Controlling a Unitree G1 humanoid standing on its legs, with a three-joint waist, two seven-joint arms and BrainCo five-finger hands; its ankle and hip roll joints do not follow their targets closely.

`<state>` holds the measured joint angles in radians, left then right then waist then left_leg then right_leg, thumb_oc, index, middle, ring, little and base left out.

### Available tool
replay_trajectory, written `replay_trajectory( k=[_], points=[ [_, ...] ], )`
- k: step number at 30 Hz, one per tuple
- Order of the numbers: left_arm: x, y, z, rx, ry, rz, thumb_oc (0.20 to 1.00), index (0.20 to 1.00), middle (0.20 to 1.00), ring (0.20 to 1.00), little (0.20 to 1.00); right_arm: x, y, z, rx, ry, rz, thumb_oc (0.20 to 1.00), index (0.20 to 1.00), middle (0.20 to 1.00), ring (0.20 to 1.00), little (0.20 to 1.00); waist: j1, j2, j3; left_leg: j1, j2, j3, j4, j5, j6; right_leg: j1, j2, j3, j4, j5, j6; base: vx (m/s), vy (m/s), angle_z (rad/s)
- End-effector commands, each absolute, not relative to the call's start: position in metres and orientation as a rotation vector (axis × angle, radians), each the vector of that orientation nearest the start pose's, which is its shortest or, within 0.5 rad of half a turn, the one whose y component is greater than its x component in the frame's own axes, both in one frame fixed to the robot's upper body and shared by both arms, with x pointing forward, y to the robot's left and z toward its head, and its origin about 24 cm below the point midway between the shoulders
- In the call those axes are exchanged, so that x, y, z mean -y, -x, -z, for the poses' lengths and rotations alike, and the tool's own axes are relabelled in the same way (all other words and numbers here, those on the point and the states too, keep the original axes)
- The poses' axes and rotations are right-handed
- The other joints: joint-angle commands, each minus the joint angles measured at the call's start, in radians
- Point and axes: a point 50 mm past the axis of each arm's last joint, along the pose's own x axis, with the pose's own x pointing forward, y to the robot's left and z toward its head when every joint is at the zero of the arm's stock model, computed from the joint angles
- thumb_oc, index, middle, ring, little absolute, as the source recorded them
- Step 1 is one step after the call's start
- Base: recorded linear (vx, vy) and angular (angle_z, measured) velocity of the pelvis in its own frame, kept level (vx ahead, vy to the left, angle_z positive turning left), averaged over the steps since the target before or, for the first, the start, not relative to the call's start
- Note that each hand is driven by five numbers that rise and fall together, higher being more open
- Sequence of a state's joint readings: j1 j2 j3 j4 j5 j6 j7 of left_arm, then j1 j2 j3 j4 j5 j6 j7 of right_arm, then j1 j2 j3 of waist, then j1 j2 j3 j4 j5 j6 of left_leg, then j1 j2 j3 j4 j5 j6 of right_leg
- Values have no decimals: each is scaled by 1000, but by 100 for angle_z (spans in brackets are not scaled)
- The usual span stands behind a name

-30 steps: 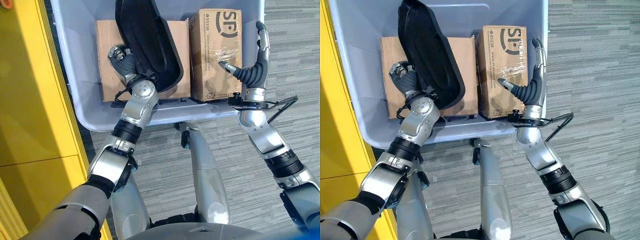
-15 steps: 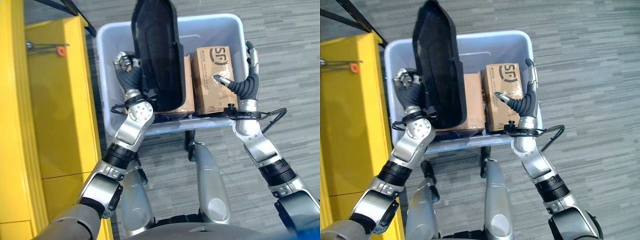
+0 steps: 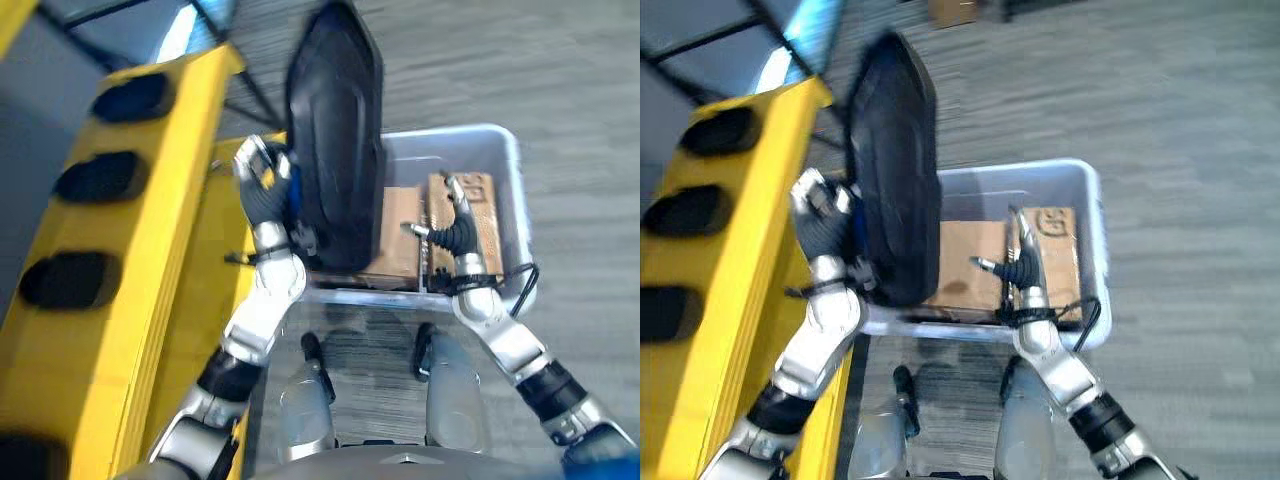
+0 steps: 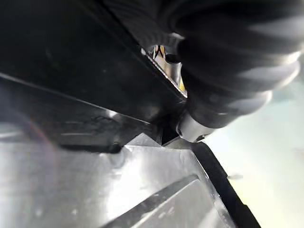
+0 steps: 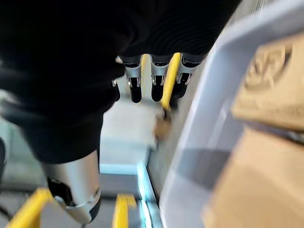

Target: Move parts from the plastic box to the shelf.

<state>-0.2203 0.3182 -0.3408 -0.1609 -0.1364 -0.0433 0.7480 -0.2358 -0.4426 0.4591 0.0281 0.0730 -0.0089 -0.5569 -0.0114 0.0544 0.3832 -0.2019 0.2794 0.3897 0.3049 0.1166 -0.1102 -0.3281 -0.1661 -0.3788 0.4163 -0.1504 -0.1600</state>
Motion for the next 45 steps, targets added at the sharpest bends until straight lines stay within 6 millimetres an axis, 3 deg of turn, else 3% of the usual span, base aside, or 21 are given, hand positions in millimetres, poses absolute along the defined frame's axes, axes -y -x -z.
replay_trajectory(
  k=[1,4,6,8,10,11,12,13,15,17,20,23,25,27,31,35,36,37,38,39,45],
  points=[
    [-132,-276,-188,694,-21,-210,200,200,200,200,200,152,-287,-119,382,228,162,1000,1000,1000,1000,1000,-94,-55,41,44,-46,18,121,-114,7,155,33,-28,-156,-6,157,-337,-126,92],
    [-116,-272,-187,698,-59,-95,200,200,200,200,200,159,-287,-118,365,176,211,1000,1000,1000,1000,1000,-105,-40,7,155,-131,52,68,-172,31,146,38,-83,-224,64,180,-356,53,92],
    [-100,-270,-177,659,-88,-42,200,200,200,200,200,160,-285,-111,325,149,235,1000,1000,1000,1000,1000,-100,-37,-34,224,-254,7,-143,-233,89,134,39,-100,-284,165,228,-257,290,101],
    [-95,-269,-174,659,-119,-13,200,200,200,200,200,161,-282,-105,312,129,263,1000,1000,1000,1000,1000,-90,-52,-44,228,-308,-35,-180,-300,138,109,19,-89,-315,250,277,-202,126,51],
    [-95,-268,-171,648,-146,-18,200,200,200,200,200,158,-280,-100,302,121,259,1000,1000,1000,1000,1000,-75,-55,-49,237,-327,-71,-208,-297,151,101,10,-72,-327,283,309,-157,11,57],
    [-96,-268,-167,638,-160,-20,200,200,200,200,200,157,-279,-98,305,119,262,1000,1000,1000,1000,1000,-73,-63,-50,227,-338,-91,-217,-271,164,90,4,-45,-319,291,306,-145,-48,66],
    [-97,-268,-164,627,-168,-23,200,200,200,200,200,156,-277,-97,308,114,263,1000,1000,1000,1000,1000,-73,-62,-53,222,-340,-114,-220,-264,169,80,9,-9,-301,285,310,-162,-68,52],
    [-99,-267,-158,613,-194,-28,200,200,200,200,200,154,-273,-95,310,112,265,1000,1000,1000,1000,1000,-77,-52,-53,207,-333,-166,-227,-243,177,54,37,79,-223,255,300,-119,-40,57],
    [-105,-266,-149,594,-226,-48,200,200,200,200,200,151,-271,-99,350,141,257,1000,1000,1000,1000,1000,-68,-35,-62,180,-326,-212,-257,-189,178,43,102,156,-40,186,274,-202,-28,85],
    [-110,-266,-150,616,-248,-67,200,200,200,200,200,149,-272,-109,393,146,251,1000,1000,1000,1000,1000,-54,-25,-64,150,-325,-240,-278,-144,169,46,162,186,79,141,260,-253,-38,95],
    [-118,-270,-163,680,-274,-105,200,200,200,200,200,149,-276,-125,468,163,224,1000,1000,1000,1000,1000,-34,-50,-56,82,-377,-281,-229,-134,162,134,190,226,-115,99,226,-246,-120,85],
    [-124,-270,-172,733,-248,-153,200,200,200,200,200,142,-280,-141,546,203,183,1000,1000,1000,1000,1000,-32,-31,-8,54,-359,-223,-181,-144,153,114,173,192,-99,72,222,-296,-13,31],
    [-123,-269,-174,744,-236,-157,200,200,200,200,200,141,-281,-143,560,230,191,1000,1000,1000,1000,1000,-46,-24,1,71,-327,-120,-173,-156,146,132,142,142,-125,66,226,-147,28,55],
    [-123,-268,-174,745,-236,-174,200,200,200,200,200,142,-280,-141,551,235,182,1000,1000,1000,1000,1000,-55,-24,9,76,-301,-81,-142,-175,139,150,116,107,-113,47,224,-88,44,98],
    [-134,-266,-173,746,-228,-258,200,200,200,200,200,142,-282,-143,560,267,137,1000,1000,1000,1000,1000,-46,-36,15,54,-227,-118,-72,-176,100,153,86,99,-76,20,202,-82,145,53],
    [-150,-260,-170,742,-221,-322,200,200,200,200,200,141,-280,-144,572,300,66,1000,1000,1000,1000,1000,-28,-40,-9,70,-137,-209,-128,-88,53,156,71,121,-65,8,191,12,301,5],
    [-155,-257,-167,739,-224,-339,200,200,200,200,200,139,-279,-146,579,317,34,1000,1000,1000,1000,1000,-23,-44,-20,84,-92,-229,-161,-46,37,160,57,125,-60,2,191,48,378,-6],
    [-158,-255,-166,742,-221,-341,200,200,200,200,200,138,-276,-147,588,328,27,1000,1000,1000,1000,1000,-26,-45,-30,82,-47,-211,-178,1,20,169,43,114,-67,0,188,53,443,-3],
    [-159,-255,-166,743,-221,-345,200,200,200,200,200,138,-275,-147,591,330,19,1000,1000,1000,1000,1000,-33,-43,-37,91,-26,-182,-199,2,17,177,28,98,-72,-3,189,60,605,29],
    [-163,-257,-165,734,-220,-360,200,200,200,200,200,138,-272,-147,600,334,-5,1000,1000,1000,1000,1000,-39,-35,-47,122,-15,-141,-242,-8,11,192,-13,63,-55,-15,201,71,569,52],
    [-169,-260,-163,718,-244,-401,200,200,200,200,200,132,-271,-145,590,333,-46,1000,1000,1000,1000,1000,-10,-14,-55,131,-78,-150,-212,-62,22,230,-45,39,-69,1,226,72,319,56]
  ],
)
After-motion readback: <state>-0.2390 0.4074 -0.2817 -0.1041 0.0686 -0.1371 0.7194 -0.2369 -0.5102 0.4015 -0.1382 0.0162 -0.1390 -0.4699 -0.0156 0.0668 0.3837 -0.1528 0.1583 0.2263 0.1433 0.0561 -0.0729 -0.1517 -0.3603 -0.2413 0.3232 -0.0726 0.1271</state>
